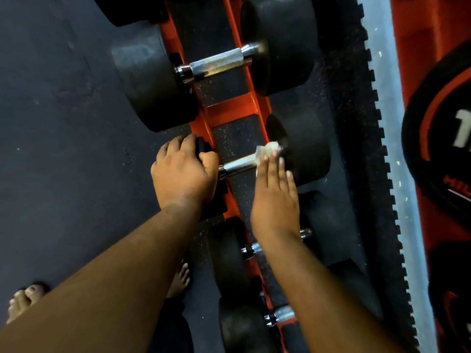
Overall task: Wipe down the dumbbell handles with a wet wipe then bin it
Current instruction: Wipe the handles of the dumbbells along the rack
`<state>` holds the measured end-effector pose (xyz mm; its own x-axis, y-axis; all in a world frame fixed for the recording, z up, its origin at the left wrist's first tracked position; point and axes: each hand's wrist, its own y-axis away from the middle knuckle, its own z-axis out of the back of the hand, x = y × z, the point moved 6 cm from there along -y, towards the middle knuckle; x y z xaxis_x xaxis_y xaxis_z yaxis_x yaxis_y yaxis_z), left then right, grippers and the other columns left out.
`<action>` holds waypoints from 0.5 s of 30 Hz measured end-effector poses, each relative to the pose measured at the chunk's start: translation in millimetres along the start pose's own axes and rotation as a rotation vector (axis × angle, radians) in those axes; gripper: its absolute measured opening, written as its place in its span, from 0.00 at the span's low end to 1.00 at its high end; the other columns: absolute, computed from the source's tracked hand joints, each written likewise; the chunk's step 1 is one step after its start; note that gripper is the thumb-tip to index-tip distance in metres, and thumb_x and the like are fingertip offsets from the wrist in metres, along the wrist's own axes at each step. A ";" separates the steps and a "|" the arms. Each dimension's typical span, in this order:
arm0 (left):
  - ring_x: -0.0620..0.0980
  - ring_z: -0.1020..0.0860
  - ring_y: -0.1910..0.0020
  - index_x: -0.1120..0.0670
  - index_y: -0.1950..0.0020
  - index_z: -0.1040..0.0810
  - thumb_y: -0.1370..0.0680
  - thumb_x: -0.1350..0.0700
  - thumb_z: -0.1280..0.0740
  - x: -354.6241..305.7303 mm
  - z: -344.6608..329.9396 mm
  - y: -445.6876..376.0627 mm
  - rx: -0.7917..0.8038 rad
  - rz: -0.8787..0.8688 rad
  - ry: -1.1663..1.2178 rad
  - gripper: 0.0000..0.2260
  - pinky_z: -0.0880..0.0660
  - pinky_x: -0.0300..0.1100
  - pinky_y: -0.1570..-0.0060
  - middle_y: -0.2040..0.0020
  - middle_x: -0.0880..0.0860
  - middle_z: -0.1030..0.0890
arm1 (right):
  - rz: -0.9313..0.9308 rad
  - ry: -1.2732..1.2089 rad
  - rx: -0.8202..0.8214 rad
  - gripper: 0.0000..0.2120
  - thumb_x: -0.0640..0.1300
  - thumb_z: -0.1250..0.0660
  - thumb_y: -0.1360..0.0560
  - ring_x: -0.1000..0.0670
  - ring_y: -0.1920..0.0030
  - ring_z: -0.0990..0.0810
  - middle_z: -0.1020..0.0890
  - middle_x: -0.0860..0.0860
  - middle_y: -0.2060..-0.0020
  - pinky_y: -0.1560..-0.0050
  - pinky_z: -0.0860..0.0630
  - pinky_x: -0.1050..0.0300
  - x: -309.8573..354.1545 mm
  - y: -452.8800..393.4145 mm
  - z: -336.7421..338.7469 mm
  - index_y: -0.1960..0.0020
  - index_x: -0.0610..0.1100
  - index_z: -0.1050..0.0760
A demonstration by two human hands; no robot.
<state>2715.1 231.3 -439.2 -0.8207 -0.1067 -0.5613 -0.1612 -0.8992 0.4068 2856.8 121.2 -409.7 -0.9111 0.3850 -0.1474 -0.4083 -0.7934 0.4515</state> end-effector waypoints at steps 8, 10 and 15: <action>0.58 0.28 0.31 0.51 0.29 0.23 0.24 0.47 0.45 -1.2 -1.1 0.2 -0.016 0.004 -0.024 0.26 0.32 0.54 0.36 0.31 0.55 0.22 | -1.038 -1.988 -0.340 0.15 0.39 0.37 0.18 0.51 0.43 0.18 0.17 0.50 0.43 0.39 0.21 0.53 4.5 4.6 -40.6 0.32 0.47 0.23; 0.58 0.28 0.31 0.51 0.29 0.23 0.24 0.48 0.45 -2.0 -0.4 -0.2 -0.022 0.001 -0.030 0.26 0.32 0.54 0.36 0.32 0.54 0.22 | -1.123 -2.231 -0.270 0.12 0.40 0.35 0.19 0.52 0.51 0.16 0.15 0.51 0.53 0.44 0.21 0.49 10.2 -18.6 -38.2 0.37 0.44 0.21; 0.57 0.28 0.31 0.51 0.29 0.23 0.25 0.48 0.45 -1.7 -1.2 -0.7 -0.016 0.009 -0.036 0.26 0.33 0.53 0.35 0.32 0.54 0.22 | -0.953 -2.410 -0.186 0.08 0.46 0.32 0.22 0.51 0.57 0.19 0.19 0.51 0.63 0.41 0.24 0.52 9.1 -62.7 -35.0 0.59 0.46 0.22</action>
<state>2717.3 231.6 -439.4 -0.8412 -0.0998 -0.5314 -0.1452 -0.9051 0.3997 2872.2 157.9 -470.2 0.8282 -0.0241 0.5599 -0.5539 -0.1869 0.8114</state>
